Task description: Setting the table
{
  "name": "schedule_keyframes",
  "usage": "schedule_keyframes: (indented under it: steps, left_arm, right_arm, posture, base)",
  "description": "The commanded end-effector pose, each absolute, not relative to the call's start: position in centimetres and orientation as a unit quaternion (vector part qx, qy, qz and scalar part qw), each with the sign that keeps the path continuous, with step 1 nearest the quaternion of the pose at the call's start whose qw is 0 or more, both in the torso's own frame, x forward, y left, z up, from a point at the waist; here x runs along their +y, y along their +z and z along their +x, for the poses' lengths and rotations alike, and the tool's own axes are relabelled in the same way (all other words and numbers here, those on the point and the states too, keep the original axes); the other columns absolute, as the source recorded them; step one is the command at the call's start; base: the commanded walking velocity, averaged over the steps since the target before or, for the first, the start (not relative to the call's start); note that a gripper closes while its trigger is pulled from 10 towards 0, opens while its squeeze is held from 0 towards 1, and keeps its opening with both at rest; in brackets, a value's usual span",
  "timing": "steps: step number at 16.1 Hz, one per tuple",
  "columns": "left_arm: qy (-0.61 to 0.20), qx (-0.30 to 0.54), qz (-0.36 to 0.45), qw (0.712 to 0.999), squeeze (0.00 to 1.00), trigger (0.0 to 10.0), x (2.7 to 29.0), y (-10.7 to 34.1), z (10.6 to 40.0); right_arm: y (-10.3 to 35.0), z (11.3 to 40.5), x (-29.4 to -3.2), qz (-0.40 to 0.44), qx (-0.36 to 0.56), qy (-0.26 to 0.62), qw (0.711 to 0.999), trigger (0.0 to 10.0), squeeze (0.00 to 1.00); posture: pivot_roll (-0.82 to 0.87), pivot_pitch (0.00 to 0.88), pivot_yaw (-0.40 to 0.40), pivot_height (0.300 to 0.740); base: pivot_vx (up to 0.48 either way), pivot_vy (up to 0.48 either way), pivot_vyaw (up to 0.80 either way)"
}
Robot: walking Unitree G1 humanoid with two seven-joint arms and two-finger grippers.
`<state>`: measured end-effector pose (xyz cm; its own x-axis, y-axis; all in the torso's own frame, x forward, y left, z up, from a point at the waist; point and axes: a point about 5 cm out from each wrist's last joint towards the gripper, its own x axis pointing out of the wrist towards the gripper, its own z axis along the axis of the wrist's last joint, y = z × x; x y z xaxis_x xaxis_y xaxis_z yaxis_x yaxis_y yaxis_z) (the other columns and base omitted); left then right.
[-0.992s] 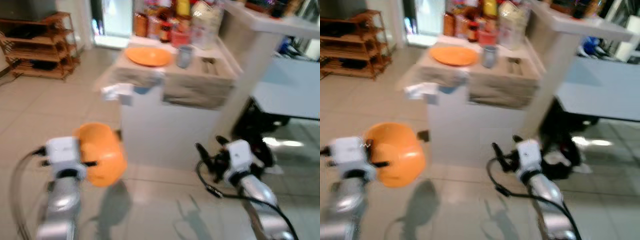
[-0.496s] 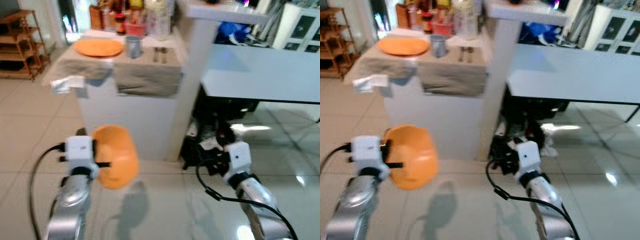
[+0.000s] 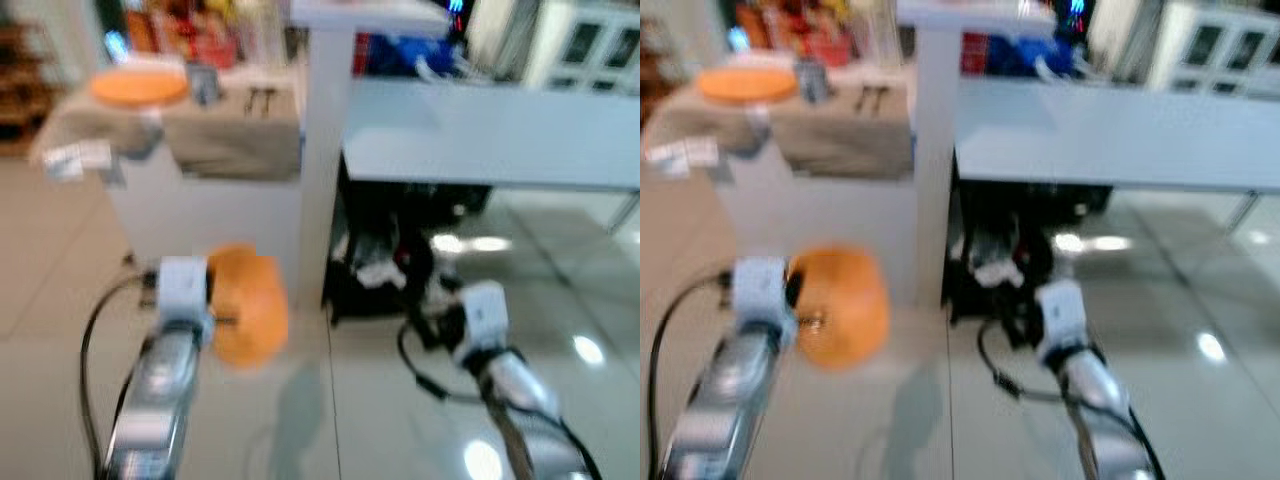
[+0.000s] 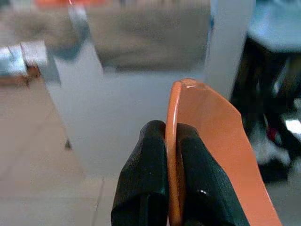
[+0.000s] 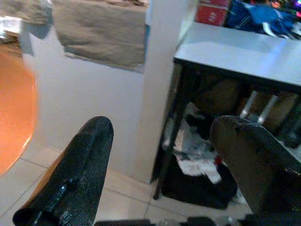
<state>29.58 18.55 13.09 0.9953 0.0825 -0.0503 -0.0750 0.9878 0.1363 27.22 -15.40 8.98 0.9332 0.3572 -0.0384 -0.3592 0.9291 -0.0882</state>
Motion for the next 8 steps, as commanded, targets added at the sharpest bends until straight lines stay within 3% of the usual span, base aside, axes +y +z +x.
schedule_keyframes:
  steps: [1, 2, 5, 8]
  left_arm:
    - [0.051, -0.020, 0.067, 0.996, 0.00, 0.0, 18.4, 16.1, 31.1]
    - [0.038, -0.038, 0.060, 0.997, 0.00, 0.0, 17.9, 17.4, 31.3]
    - [0.024, -0.044, 0.058, 0.997, 0.00, 0.0, 16.6, 17.9, 30.6]
    - [0.035, -0.028, 0.047, 0.998, 0.00, 0.0, 17.1, 17.0, 30.6]
  right_arm:
    - [9.2, 27.4, -14.1, -0.042, 0.005, 0.198, 0.979, 10.0, 0.00]
    - [9.6, 27.5, -13.6, -0.040, -0.001, 0.198, 0.979, 10.0, 0.00]
    - [10.3, 27.5, -13.1, -0.039, -0.005, 0.195, 0.980, 10.0, 0.00]
    - [10.4, 27.6, -12.9, -0.038, -0.005, 0.196, 0.980, 10.0, 0.00]
  posture:
    - [0.06, 0.000, -0.033, 0.736]
    - [0.05, 0.000, -0.024, 0.736]
    - [0.05, 0.000, -0.025, 0.736]
    - [0.05, 0.000, -0.024, 0.736]
  base:
    - [0.000, 0.000, 0.00]
    - [0.000, 0.000, 0.00]
    - [0.480, 0.000, 0.00]
    - [0.480, 0.000, 0.00]
